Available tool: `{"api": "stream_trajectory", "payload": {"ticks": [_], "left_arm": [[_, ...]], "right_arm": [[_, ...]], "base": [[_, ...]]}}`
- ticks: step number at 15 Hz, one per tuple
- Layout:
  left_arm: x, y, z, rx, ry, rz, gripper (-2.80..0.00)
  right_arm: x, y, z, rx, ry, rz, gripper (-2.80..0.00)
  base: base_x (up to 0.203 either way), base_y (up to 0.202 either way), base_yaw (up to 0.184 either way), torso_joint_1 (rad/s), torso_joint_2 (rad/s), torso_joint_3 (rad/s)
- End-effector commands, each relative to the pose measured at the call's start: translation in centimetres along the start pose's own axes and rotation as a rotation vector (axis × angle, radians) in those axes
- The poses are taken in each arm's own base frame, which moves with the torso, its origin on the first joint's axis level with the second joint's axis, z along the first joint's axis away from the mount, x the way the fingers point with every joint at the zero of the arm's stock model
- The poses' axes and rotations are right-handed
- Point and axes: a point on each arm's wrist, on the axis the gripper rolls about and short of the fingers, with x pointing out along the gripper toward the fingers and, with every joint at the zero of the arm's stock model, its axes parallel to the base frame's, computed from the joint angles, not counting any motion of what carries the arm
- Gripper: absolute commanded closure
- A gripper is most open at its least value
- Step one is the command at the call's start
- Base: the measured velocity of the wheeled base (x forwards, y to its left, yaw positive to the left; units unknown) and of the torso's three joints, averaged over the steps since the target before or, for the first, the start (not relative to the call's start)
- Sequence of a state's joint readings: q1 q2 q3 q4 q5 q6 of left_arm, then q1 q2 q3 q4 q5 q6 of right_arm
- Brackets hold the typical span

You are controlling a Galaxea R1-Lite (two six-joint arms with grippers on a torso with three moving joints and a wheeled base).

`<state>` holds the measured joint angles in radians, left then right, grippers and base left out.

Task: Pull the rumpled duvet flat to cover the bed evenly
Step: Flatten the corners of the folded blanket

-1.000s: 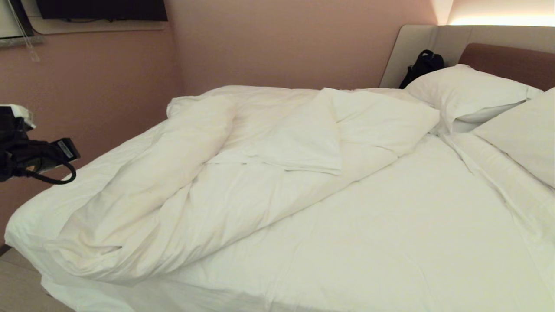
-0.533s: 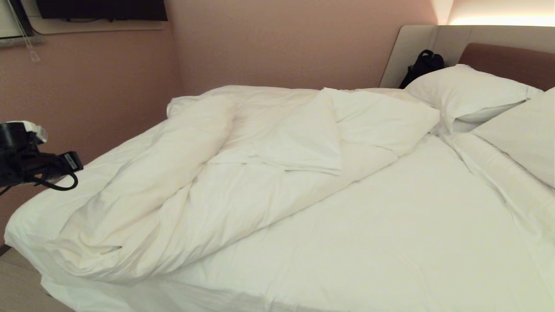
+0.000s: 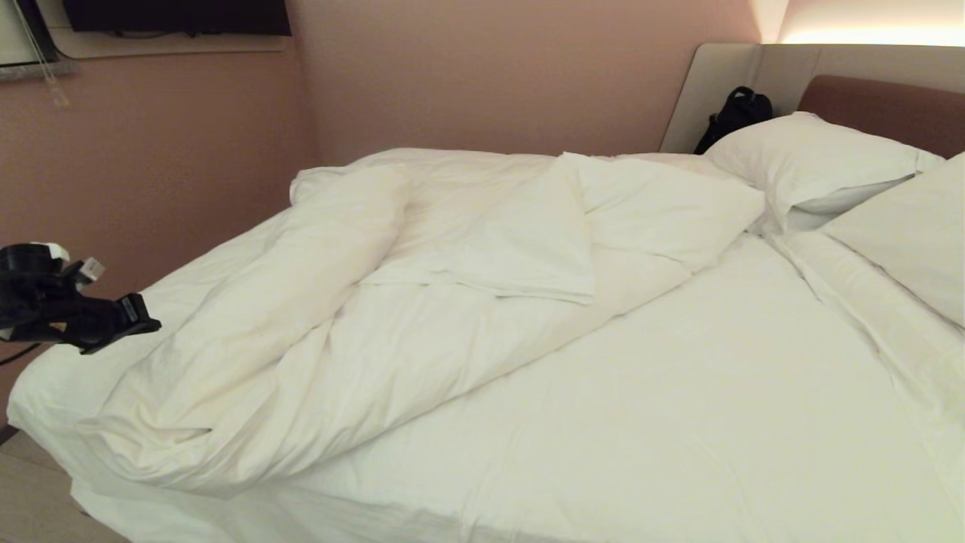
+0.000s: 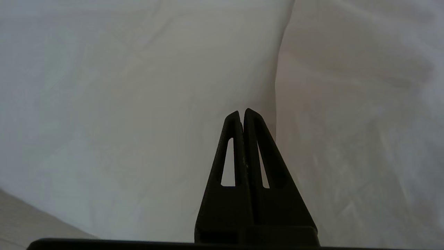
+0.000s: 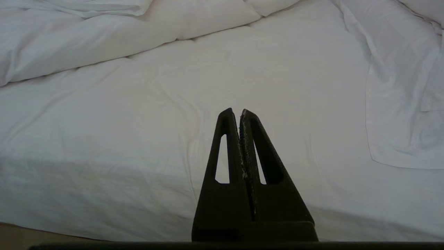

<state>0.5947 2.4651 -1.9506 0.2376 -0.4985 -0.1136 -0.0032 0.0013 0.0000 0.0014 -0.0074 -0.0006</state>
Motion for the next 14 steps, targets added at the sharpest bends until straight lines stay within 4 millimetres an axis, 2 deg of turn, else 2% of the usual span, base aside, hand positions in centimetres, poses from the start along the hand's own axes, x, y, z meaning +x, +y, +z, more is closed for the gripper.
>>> {"api": "stream_trajectory", "payload": {"ticks": [1,4,14], "left_arm": [[1.2,0.8,-0.9,-0.02,0.034,-0.03,0.0],[1.6,0.8,-1.3,-0.028,0.057,-0.146,0.0],[2.3,1.2,-1.5,-0.016,0.049,-0.294,0.0]], "right_arm": [[0.0,0.0,0.0,0.0,0.0,0.0,0.0],[0.0,0.0,0.0,-0.001,0.0,0.0,0.0],[0.0,0.0,0.0,-0.001,0.0,0.0,0.0]], "base": [[0.0,0.0,0.0,0.0,0.0,0.0],[0.0,0.0,0.0,0.0,0.0,0.0],[0.0,0.0,0.0,0.0,0.0,0.0]]}}
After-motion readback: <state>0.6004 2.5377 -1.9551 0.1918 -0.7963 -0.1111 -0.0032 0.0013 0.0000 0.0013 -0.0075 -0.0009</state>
